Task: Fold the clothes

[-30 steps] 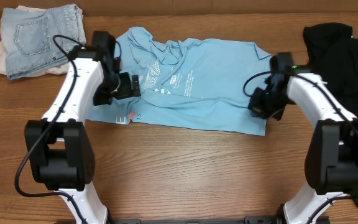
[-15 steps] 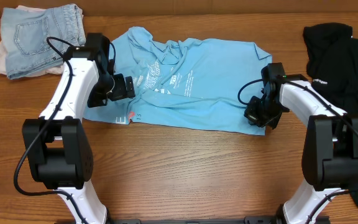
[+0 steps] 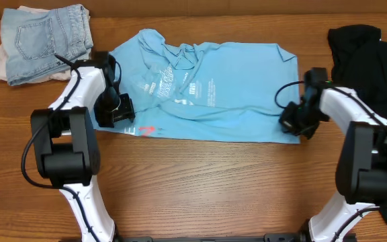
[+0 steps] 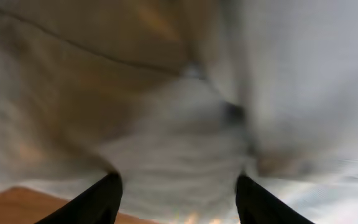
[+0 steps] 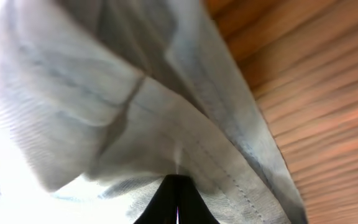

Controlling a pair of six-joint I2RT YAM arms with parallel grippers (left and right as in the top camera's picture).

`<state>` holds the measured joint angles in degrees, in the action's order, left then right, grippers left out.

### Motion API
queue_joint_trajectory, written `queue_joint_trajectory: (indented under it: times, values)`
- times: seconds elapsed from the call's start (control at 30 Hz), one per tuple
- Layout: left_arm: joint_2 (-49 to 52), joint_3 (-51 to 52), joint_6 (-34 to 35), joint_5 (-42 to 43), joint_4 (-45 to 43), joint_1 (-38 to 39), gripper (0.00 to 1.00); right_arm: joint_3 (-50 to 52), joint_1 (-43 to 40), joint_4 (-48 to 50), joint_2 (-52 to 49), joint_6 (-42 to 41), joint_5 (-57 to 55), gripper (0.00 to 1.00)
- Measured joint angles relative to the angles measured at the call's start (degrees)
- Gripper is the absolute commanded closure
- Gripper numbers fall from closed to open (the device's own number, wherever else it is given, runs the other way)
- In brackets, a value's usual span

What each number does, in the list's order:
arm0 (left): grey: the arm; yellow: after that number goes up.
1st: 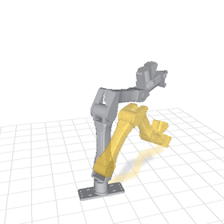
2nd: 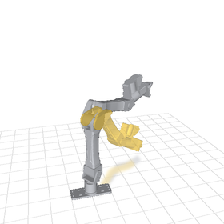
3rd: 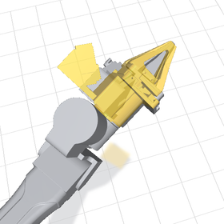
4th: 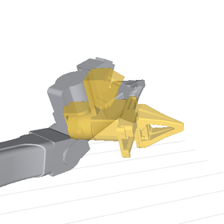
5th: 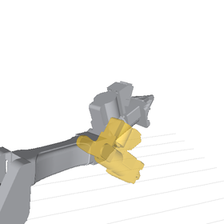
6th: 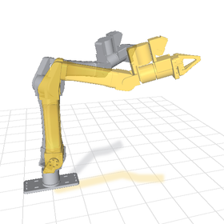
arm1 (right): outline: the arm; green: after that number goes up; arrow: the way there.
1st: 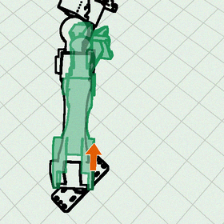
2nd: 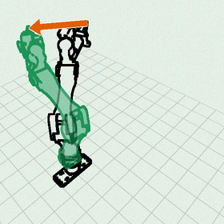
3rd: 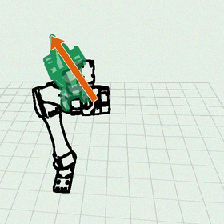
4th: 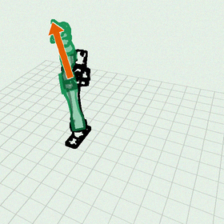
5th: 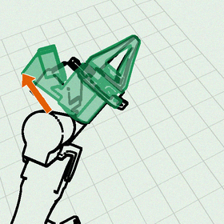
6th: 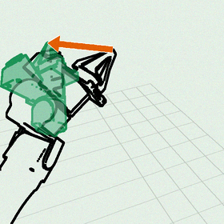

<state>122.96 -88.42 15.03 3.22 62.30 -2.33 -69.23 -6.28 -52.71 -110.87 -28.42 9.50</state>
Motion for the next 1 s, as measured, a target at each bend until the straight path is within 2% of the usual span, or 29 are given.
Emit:
queue_joint_trajectory:
  times: [0.2,0.27,0.5,0.6,0.63,0.9,1.0]
  values:
    - [0.00,0.00,-0.26,-0.66,0.04,-0.17,0.37,-1.33,-6.19,-1.38,-0.66,0.90,-1.07,0.96]
    - [0.00,0.00,-0.22,-0.94,0.07,-0.13,0.45,-1.97,-7.23,-2.05,-0.98,1.25,-1.42,0.96]
    - [0.00,0.00,-0.46,-3.17,-0.15,-0.13,0.46,-2.89,-8.04,-2.40,-1.27,1.49,-3.15,0.96]
    - [0.00,0.00,-0.33,-4.42,0.39,-0.13,0.53,-2.89,-8.04,-2.38,-1.27,1.53,-3.41,0.96]
    - [0.00,-0.02,0.00,-5.29,1.03,-0.13,0.58,-2.89,-8.04,-2.38,-1.27,1.51,-3.48,0.96]
    - [-0.22,-0.07,8.20,-17.07,4.59,-0.13,0.56,-3.23,-8.04,-2.38,-1.29,1.51,-4.04,0.96]
    - [-1.40,-0.07,9.53,-19.39,4.55,-0.31,0.61,-4.35,-8.17,-3.02,-1.46,1.51,-4.81,0.96]
